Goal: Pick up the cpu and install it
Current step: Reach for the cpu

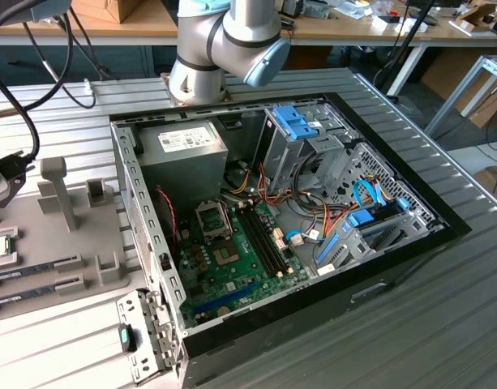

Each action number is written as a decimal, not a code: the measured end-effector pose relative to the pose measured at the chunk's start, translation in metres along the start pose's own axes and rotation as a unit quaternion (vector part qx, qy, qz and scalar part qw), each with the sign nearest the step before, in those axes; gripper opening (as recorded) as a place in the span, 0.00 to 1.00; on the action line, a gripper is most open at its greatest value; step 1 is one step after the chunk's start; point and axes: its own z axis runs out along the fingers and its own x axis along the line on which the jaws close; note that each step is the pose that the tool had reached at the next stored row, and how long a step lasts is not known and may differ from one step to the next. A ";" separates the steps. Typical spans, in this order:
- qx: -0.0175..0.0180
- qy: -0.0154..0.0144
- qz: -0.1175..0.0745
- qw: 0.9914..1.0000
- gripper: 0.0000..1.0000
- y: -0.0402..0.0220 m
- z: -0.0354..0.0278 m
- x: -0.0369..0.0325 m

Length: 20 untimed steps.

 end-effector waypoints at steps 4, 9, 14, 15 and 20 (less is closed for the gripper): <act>0.000 0.000 0.000 1.000 0.11 0.0001 0.0013 0.0000; 0.000 0.000 0.000 1.000 0.11 0.0002 0.0032 0.0000; 0.000 0.000 0.000 1.000 0.11 0.0002 0.0058 -0.0001; 0.000 0.000 0.000 1.000 0.11 0.0002 0.0061 -0.0001; 0.000 0.000 0.000 1.000 0.11 0.0003 0.0083 -0.0001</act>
